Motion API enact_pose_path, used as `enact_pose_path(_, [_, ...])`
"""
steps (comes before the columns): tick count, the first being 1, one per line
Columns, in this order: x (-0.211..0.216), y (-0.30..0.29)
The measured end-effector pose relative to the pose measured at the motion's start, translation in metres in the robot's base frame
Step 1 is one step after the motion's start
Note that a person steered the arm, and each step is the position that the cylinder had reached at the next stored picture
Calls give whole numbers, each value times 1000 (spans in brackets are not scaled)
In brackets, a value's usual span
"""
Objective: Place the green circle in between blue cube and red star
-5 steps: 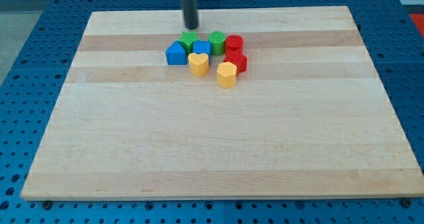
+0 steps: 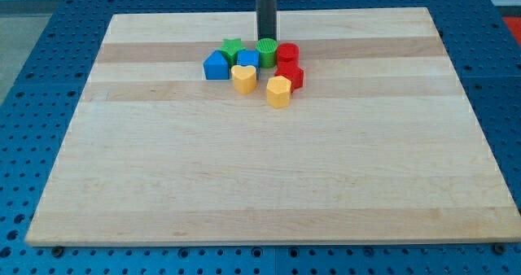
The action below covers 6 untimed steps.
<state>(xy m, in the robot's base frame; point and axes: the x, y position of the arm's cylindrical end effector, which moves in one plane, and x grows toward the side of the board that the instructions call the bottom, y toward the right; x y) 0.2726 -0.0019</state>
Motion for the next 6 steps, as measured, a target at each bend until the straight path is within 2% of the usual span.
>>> enact_pose_path(3, [22, -1])
enact_pose_path(6, [47, -26])
